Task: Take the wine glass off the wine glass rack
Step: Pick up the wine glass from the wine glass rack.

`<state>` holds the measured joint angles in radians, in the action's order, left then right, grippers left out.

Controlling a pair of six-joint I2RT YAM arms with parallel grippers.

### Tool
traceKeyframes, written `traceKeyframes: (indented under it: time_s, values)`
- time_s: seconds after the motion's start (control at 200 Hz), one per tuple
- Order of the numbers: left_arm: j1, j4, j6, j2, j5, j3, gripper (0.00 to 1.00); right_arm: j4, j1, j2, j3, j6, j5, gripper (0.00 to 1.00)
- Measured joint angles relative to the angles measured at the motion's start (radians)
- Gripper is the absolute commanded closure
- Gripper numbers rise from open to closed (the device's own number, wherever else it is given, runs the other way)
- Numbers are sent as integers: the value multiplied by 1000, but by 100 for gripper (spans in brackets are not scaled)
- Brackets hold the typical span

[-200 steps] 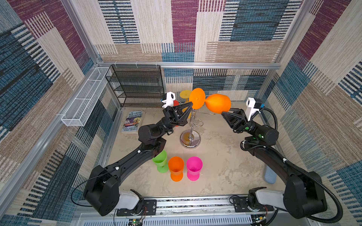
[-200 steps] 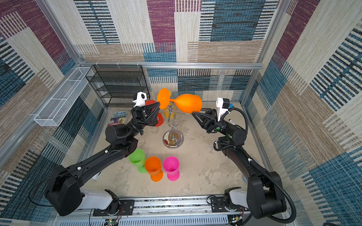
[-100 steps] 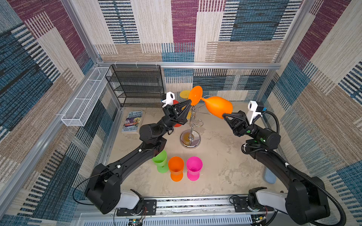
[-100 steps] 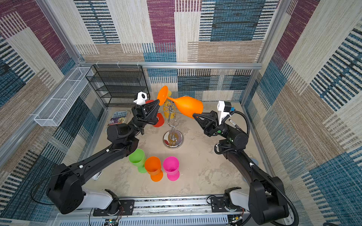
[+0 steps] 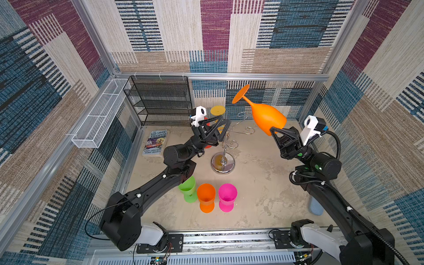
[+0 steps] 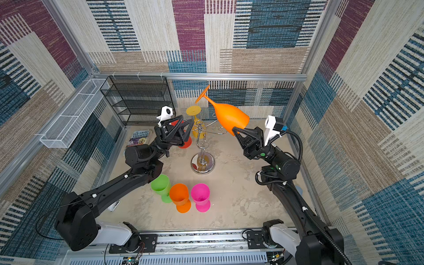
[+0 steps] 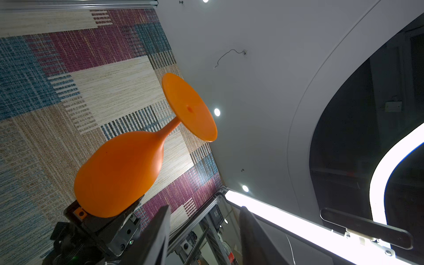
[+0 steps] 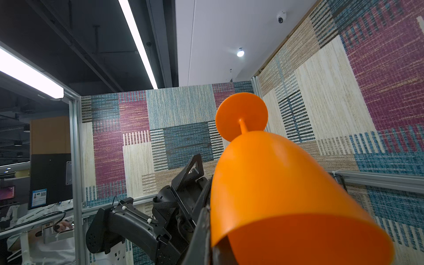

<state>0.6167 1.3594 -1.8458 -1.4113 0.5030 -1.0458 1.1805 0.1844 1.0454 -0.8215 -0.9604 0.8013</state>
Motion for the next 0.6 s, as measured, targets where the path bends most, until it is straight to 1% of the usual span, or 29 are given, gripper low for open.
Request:
traceKeyframes:
  time_s: [0.06, 0.105, 0.205, 0.28, 0.356, 0.416, 0.506, 0.601]
  values:
    - [2, 1, 18, -1, 4, -13, 42, -110, 0, -24, -49, 34, -15, 100]
    - [2, 5, 30, -1, 32, -23, 41, -219, 0, -43, -101, 72, -34, 100]
    - [3, -14, 73, 6, 87, -41, 40, -509, 0, -85, -233, 190, -105, 100]
    - [3, -92, 135, 40, 138, -55, 40, -755, 0, -109, -335, 288, -191, 100]
    - [2, -240, 257, 106, 184, -79, 40, -987, 0, -125, -423, 372, -300, 100]
    - [2, -389, 386, 174, 208, -108, 40, -1142, 0, -139, -459, 424, -385, 100]
    - [3, -623, 582, 268, 210, -153, 40, -1336, 0, -165, -471, 477, -486, 100]
    - [3, -835, 759, 346, 200, -176, 40, -1508, 0, -189, -464, 509, -581, 100]
